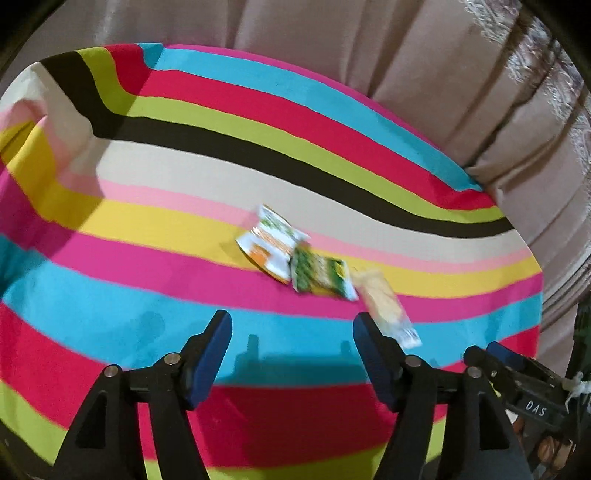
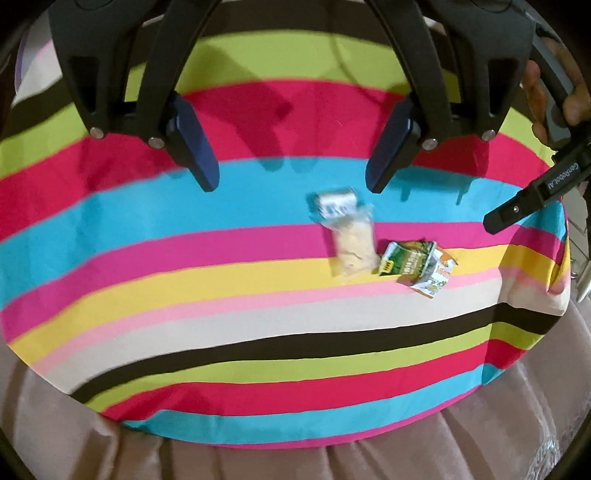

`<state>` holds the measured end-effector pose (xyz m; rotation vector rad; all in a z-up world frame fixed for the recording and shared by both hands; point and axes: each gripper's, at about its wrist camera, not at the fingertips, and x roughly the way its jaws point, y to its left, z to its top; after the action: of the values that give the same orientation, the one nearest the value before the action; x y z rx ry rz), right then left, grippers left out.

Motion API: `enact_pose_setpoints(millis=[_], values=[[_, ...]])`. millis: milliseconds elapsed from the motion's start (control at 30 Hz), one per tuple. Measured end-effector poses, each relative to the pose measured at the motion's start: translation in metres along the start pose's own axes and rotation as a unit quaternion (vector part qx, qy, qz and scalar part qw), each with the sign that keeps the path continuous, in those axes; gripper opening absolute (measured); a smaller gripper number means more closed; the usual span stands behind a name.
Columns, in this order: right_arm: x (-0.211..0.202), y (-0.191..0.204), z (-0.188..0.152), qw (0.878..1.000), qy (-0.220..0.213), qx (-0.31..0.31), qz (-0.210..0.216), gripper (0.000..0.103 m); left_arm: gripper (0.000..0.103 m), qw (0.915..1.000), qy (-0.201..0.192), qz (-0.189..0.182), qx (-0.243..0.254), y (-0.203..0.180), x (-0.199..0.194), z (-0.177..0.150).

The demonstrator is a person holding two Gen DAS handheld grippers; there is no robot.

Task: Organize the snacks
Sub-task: 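Move both grippers back over the remaining snacks on the bed, then grasp the orange-and-white packet with the left gripper while the right gripper grasps the clear cracker packet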

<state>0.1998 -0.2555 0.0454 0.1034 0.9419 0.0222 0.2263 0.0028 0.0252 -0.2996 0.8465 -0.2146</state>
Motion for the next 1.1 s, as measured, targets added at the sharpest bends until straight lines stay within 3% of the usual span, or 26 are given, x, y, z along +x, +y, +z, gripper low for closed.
enact_pose_setpoints(millis=[267, 567, 633, 667, 700, 767, 967, 1100], values=[[0.042, 0.041, 0.025, 0.999, 0.009, -0.047, -0.003, 0.083, 0.074, 0.9998, -0.002, 0.007, 0.02, 0.009, 0.037, 0.036], [0.088, 0.066, 0.035, 0.995, 0.038, -0.092, -0.011, 0.083, 0.074, 0.9968, 0.038, 0.032, 0.063, 0.014, 0.096, 0.063], [0.094, 0.068, 0.036, 0.994, 0.042, -0.099, -0.009, 0.074, 0.071, 0.9962, 0.041, 0.03, 0.071, 0.013, 0.101, 0.067], [0.098, 0.067, 0.036, 0.994, 0.047, -0.1, -0.007, 0.058, 0.066, 0.9957, 0.045, 0.031, 0.074, 0.013, 0.105, 0.068], [0.102, 0.067, 0.038, 0.994, 0.055, -0.099, -0.004, 0.05, 0.05, 0.9955, 0.052, 0.025, 0.075, 0.013, 0.108, 0.07], [0.105, 0.062, 0.04, 0.994, 0.055, -0.093, 0.002, 0.041, 0.047, 0.9956, 0.056, 0.019, 0.074, 0.014, 0.113, 0.074], [0.111, 0.043, 0.052, 0.997, 0.051, -0.06, 0.005, 0.039, 0.046, 0.9971, 0.048, 0.012, 0.057, 0.017, 0.117, 0.083], [0.119, 0.033, 0.065, 0.998, 0.044, -0.036, 0.013, 0.039, 0.046, 0.998, 0.044, -0.036, 0.026, 0.016, 0.117, 0.094]])
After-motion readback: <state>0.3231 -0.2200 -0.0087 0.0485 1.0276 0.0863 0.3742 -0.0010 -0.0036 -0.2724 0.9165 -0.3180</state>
